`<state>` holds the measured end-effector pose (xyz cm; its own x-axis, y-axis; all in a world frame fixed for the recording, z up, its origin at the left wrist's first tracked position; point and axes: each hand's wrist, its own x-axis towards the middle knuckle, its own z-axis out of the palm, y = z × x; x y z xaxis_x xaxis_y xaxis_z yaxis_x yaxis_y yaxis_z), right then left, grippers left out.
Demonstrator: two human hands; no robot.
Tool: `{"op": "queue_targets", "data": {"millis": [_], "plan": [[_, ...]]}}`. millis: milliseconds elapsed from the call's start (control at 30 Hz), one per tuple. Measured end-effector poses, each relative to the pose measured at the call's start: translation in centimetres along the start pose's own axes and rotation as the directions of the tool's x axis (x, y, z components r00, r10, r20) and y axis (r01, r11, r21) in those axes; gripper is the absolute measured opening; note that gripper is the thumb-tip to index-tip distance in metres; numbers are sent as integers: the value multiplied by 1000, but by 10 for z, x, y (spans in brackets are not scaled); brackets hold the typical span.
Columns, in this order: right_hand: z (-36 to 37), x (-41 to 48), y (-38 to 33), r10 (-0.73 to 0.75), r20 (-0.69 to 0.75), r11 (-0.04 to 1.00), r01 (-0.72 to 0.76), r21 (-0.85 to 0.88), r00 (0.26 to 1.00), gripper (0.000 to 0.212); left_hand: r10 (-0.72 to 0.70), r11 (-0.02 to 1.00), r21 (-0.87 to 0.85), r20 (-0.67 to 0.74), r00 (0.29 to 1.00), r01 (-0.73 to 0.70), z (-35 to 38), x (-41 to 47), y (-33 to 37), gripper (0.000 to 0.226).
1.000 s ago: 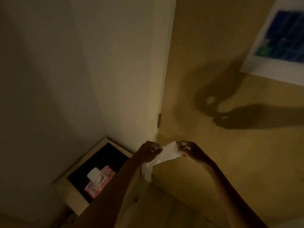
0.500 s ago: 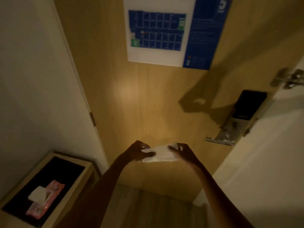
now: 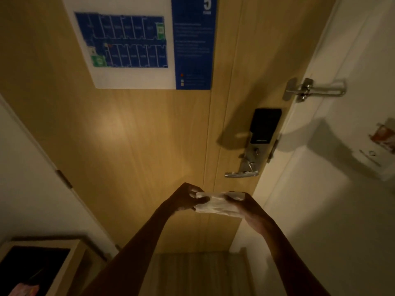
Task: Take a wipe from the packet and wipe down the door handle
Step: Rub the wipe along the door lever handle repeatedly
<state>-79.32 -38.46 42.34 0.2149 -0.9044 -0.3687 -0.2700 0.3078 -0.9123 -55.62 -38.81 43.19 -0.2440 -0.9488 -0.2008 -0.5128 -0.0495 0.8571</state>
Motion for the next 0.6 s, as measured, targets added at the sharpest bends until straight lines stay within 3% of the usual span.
{"op": "queue_targets", "data": {"millis": [167,400,600], "plan": [[-25,-15,1,-35,-107,999,37,17,994,37,27,999,-38,36,999,-26,10,26,11,37],[-64,-18,13,-60,-309,996,77,41,949,40,115,993,-4,23,993,-115,22,50,20,18],[-96,-10,14,-110,-566,978,192,87,817,32,143,987,98,-212,967,-124,32,77,31,18]]}}
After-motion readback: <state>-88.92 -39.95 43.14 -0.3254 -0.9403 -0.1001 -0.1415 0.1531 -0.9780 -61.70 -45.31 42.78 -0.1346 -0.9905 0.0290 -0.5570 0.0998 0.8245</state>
